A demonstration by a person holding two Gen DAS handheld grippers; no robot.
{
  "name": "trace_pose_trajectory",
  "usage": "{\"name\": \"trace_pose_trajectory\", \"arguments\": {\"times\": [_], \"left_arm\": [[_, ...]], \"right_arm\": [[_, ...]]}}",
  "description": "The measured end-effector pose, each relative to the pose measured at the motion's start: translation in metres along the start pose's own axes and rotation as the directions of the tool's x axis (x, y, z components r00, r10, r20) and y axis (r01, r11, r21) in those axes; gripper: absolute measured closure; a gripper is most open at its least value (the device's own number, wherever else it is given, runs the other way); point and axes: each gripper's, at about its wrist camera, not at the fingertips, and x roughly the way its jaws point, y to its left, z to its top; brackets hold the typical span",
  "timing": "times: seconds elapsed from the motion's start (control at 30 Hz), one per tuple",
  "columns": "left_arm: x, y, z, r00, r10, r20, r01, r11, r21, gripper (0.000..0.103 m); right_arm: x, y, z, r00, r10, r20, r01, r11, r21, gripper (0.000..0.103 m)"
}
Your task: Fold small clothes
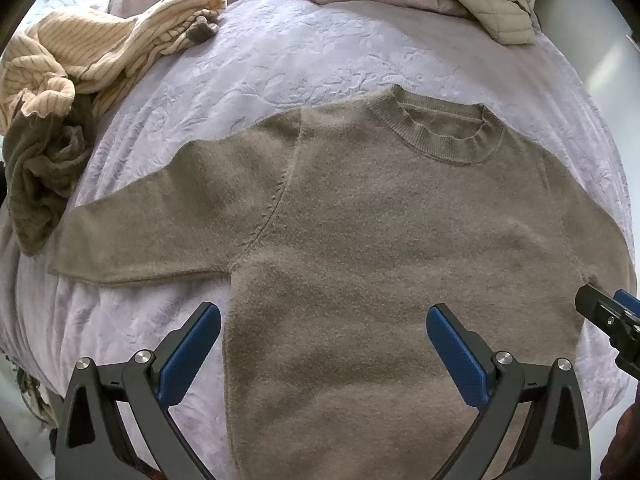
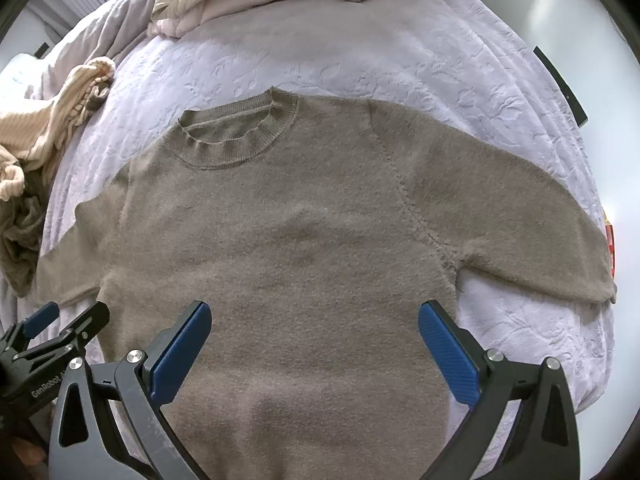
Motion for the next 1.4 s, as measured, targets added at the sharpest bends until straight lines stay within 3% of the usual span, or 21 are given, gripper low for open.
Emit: {"name": "trace_pose_trajectory", "arguments": {"times": [0.53, 1.4], "left_arm": [[0.0009, 0.0017, -0.0012, 1.0, 0.0, -0.005, 0.0, 1.0, -0.019, 0.0], [-0.0056, -0.0071, -0.0063, 1.0, -0.009, 0.017, 0.009, 0.999, 0.041, 0.0]], "right_arm": [[0.0024, 0.0005, 0.0, 1.0, -0.026, -0.004, 0.026, 0.999, -0.024, 0.0], [0.0032, -0.0006, -0.0026, 0.997, -0.073, 0.003, 0.073, 0.996, -0.048, 0.0]]}}
